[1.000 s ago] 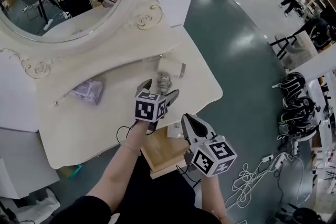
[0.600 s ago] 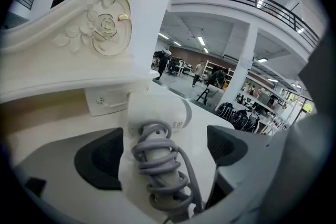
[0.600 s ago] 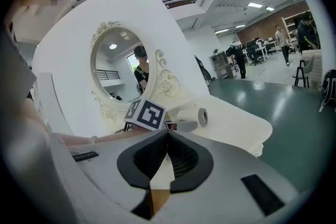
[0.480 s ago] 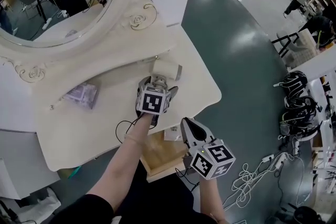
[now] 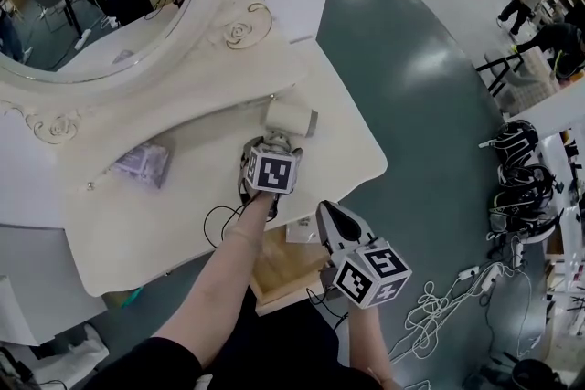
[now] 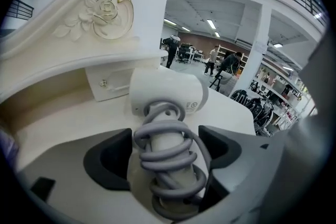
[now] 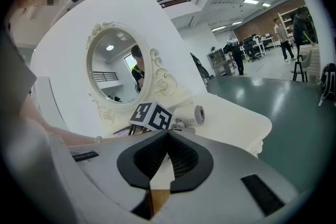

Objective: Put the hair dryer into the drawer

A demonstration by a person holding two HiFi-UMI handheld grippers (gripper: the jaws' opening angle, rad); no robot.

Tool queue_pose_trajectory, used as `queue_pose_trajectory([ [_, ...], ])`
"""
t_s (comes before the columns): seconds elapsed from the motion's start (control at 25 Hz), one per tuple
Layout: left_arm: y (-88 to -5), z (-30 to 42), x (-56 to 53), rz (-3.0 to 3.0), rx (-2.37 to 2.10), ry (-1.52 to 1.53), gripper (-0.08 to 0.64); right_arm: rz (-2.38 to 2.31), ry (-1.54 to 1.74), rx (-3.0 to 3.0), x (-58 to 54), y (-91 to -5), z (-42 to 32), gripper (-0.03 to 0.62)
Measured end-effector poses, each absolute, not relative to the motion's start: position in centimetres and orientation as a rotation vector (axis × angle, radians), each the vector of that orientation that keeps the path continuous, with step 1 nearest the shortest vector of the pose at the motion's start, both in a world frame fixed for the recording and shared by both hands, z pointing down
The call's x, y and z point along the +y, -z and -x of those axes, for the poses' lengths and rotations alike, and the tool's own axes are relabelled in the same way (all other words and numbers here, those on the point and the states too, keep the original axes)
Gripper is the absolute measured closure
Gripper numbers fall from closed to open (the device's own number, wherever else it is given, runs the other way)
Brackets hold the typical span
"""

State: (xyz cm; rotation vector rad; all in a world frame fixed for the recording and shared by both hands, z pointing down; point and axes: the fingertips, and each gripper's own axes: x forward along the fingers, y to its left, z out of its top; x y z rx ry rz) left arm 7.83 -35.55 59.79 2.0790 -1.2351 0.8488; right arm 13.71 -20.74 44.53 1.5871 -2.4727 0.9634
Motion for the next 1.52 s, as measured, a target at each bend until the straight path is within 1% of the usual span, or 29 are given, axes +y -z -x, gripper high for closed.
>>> queue_pose_trajectory([
  [0.12,-59.6,-7.8,-35.5,-2.087,-1.251,-0.857,0.202,-1.592,-0.969,-2.468,-20.7,-44.7,-13.9,0.578],
  [0.28,-59.5,-7.8,-35.5,-2.101,-1.245,-0.845,0.215,-1.595,-0.977,-2.463,-20.3,-44.9,-13.9,0.578],
  [0.72,-59.1,-7.9,-35.3,-2.168,-1.172,-0.814,0.224,-1.640,-0.992,-2.432,-19.1,-45.3,-14.8,0.578],
  [1.04,-58.4,-8.6,-33.2,-2.283,-1.074,-0.795,0.231,-1.680,-0.993,-2.415,-18.6,-45.4,-15.3,0.578],
  [1.52,-54.6,-10.3,-29.4,-2.414,-0.952,-0.742,0.235,-1.753,-0.978,-2.384,-16.9,-44.9,-15.5,0.578],
])
